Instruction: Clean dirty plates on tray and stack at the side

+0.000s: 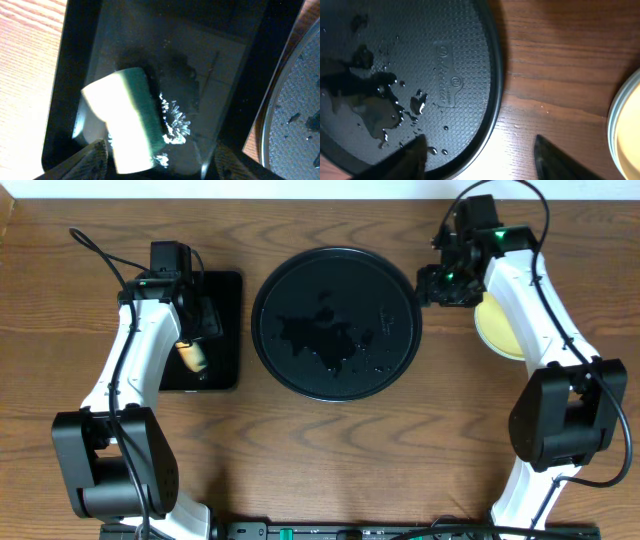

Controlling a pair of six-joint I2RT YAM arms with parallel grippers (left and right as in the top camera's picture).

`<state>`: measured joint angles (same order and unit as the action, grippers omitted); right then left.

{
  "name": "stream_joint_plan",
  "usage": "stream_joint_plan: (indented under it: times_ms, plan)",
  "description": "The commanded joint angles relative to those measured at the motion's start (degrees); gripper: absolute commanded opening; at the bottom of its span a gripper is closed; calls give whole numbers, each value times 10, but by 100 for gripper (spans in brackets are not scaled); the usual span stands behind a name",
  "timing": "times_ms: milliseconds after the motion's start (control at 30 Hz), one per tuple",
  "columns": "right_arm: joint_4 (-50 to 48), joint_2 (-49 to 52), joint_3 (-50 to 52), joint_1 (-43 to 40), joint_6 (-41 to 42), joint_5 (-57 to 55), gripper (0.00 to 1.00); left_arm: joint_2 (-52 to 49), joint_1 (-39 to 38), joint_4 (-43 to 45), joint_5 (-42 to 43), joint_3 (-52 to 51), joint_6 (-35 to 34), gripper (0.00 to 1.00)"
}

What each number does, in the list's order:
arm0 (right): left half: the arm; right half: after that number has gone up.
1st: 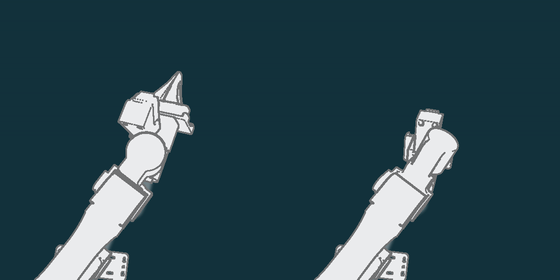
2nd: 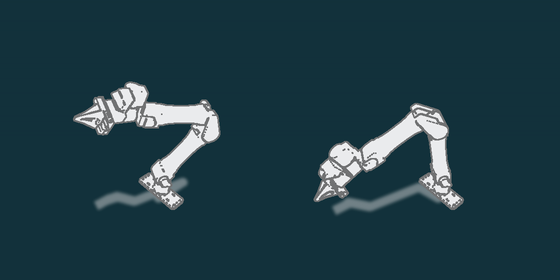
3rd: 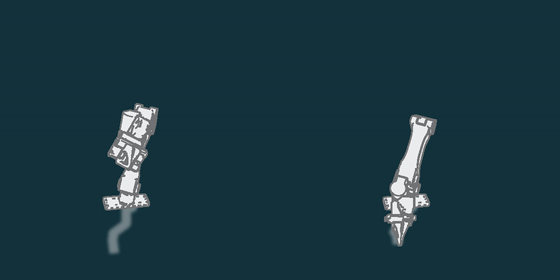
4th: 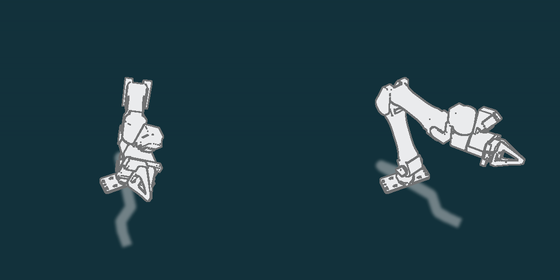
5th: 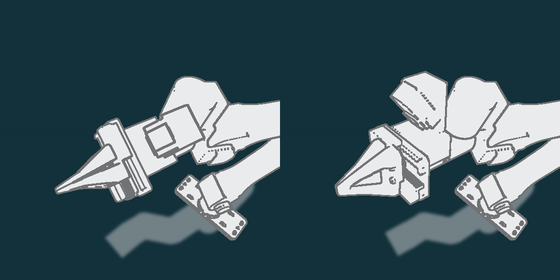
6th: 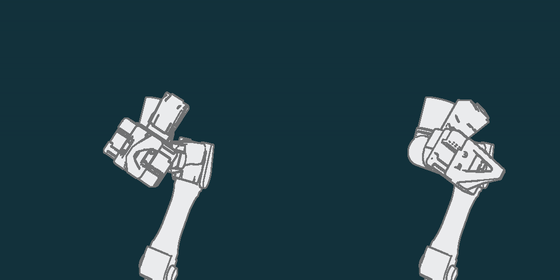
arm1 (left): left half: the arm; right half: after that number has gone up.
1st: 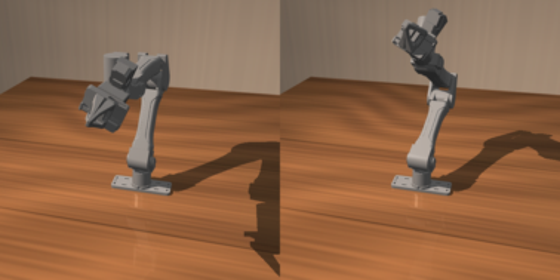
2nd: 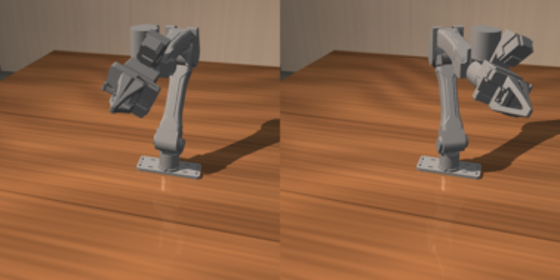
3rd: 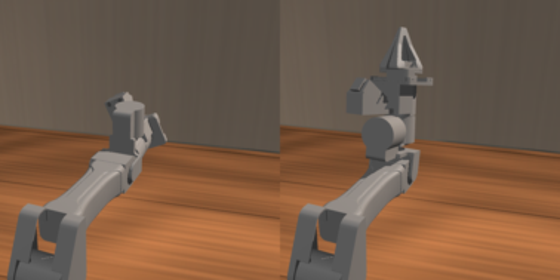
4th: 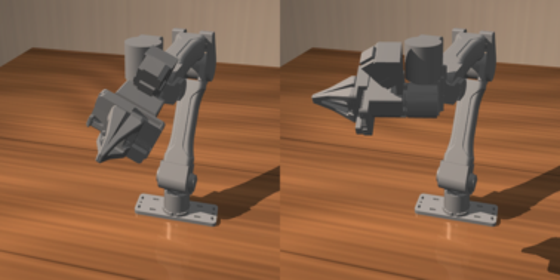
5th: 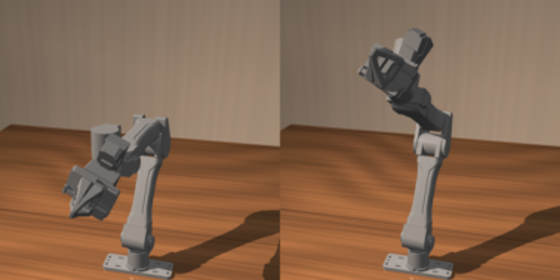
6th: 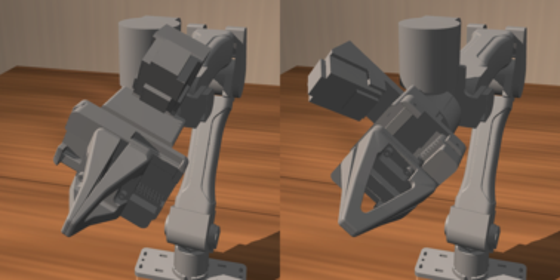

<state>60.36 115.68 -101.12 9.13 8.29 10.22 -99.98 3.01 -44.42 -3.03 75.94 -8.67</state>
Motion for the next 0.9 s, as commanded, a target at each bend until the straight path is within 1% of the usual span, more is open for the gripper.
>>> stream_joint_plan:
  times_ms: [0, 33, 67, 233, 267, 867]
  plan:
    - [-2, 2, -3, 13, -7, -23, 73, -1, 4, 1, -7, 1, 5, 72]
    - [-2, 2, -3, 16, -7, -23, 88, -1, 4, 1, -7, 1, 5, 74]
    - [-1, 2, -3, 17, -7, -23, 99, -1, 4, 1, -7, 1, 5, 74]
    - [5, 2, -3, 19, -7, -23, 99, -1, 4, -4, -7, 1, 5, 75]
    - [5, 2, -3, 19, -7, -23, 99, -1, 4, -4, -7, 1, 5, 86]
    - [5, 2, -3, 18, -7, -23, 99, -1, 3, -4, -7, 1, 5, 88]
